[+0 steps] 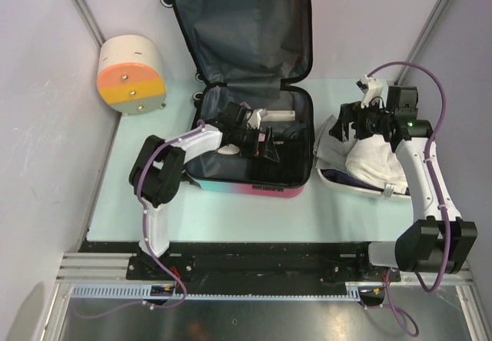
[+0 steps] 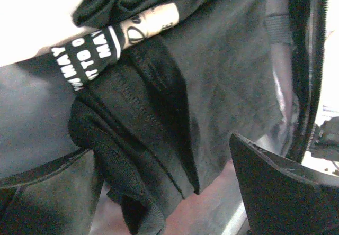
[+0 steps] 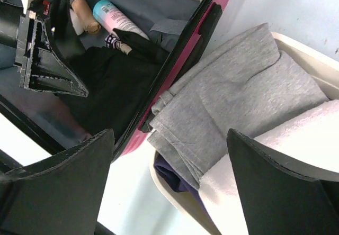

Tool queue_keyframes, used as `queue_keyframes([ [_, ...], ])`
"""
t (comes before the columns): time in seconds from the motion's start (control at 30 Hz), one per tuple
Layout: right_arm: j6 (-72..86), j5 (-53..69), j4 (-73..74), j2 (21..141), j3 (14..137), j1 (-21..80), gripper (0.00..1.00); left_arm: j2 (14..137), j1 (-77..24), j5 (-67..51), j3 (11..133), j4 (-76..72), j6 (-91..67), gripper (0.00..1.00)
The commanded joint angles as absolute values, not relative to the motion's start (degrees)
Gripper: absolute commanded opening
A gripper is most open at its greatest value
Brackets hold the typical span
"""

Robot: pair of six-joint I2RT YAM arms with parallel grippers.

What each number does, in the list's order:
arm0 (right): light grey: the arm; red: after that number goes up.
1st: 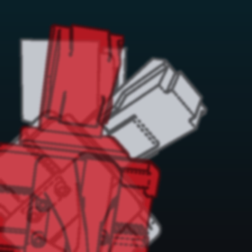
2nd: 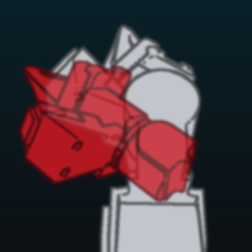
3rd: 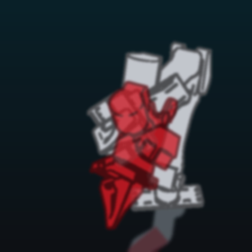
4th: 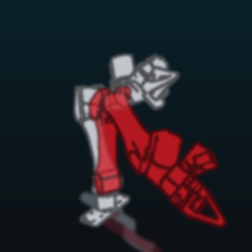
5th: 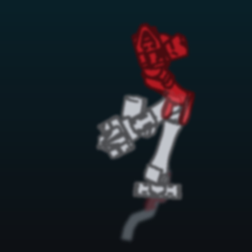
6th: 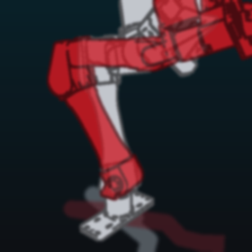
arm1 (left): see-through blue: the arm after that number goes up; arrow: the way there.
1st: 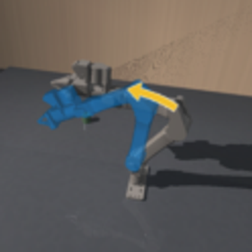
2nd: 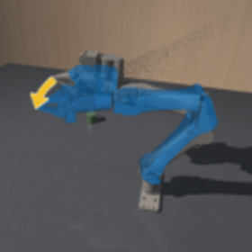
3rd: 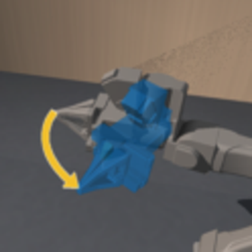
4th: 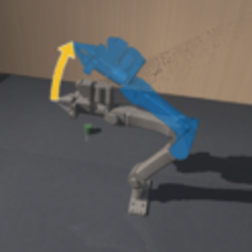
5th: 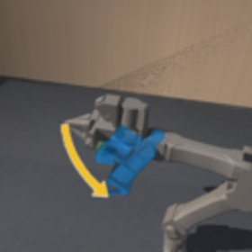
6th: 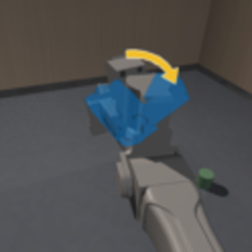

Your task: Open, take out, and arrange the luggage

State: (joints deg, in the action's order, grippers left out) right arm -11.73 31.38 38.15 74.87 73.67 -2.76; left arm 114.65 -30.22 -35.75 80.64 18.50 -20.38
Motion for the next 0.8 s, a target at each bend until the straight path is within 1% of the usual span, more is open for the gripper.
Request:
queue_keyframes([
  [0.0,-7.21,32.61,35.86,76.64,75.06,-2.2,0.91,117.86,-30.76,-42.71,81.83,9.51,-25.04,1.0],
  [0.07,-6.94,32.69,35.51,76.82,74.97,-2.02,0.91,117.86,-31.29,-43.07,80.43,5.91,-26.01,1.0],
  [0.23,-6.07,32.78,34.72,77.25,75.06,-1.32,0.91,120.75,-31.99,-40.78,80.68,5.01,-27.51,0.99],
  [0.33,-5.54,33.22,34.45,77.78,74.97,-0.71,0.9,122.43,-32.26,-37.71,80.6,4.92,-27.69,0.92],
  [0.4,-5.19,33.92,34.45,78.13,74.97,-0.27,0.9,123.13,-32.26,-36.66,80.95,5.01,-26.99,0.81],
  [0.43,-4.49,34.36,34.37,78.48,74.97,-0.18,0.9,122.96,-32.17,-36.13,81.03,5.1,-26.72,0.78],
  [0.47,-4.22,35.15,34.28,78.66,74.97,-0.18,0.9,122.7,-32.08,-36.12,81.04,5.01,-25.94,0.61],
  [0.5,-3.96,35.42,34.28,78.84,74.97,1.56,0.9,121.74,-31.99,-35.78,81.04,4.92,-25.49,0.49],
  [0.53,-3.96,35.51,34.36,79.19,74.97,2.28,0.9,121.03,-31.91,-35.68,80.86,5.01,-24.97,0.4],
  [0.57,-3.96,35.59,34.19,79.71,74.88,3.5,0.9,120.33,-31.56,-35.86,80.42,4.92,-23.83,0.25],
  [0.63,-3.61,35.86,33.58,80.5,74.45,4.92,0.9,118.05,-31.03,-37.17,79.98,5.01,-22.59,0.12],
  [0.67,-2.65,35.86,32.36,81.03,74.1,6.4,0.9,116.99,-30.16,-37.44,78.94,5.01,-22.59,0.0],
  [0.77,-0.97,36.12,30.5,82.09,73.65,10.09,0.9,112.34,-26.91,-36.74,74.56,5.1,-23.55,0.0],
])
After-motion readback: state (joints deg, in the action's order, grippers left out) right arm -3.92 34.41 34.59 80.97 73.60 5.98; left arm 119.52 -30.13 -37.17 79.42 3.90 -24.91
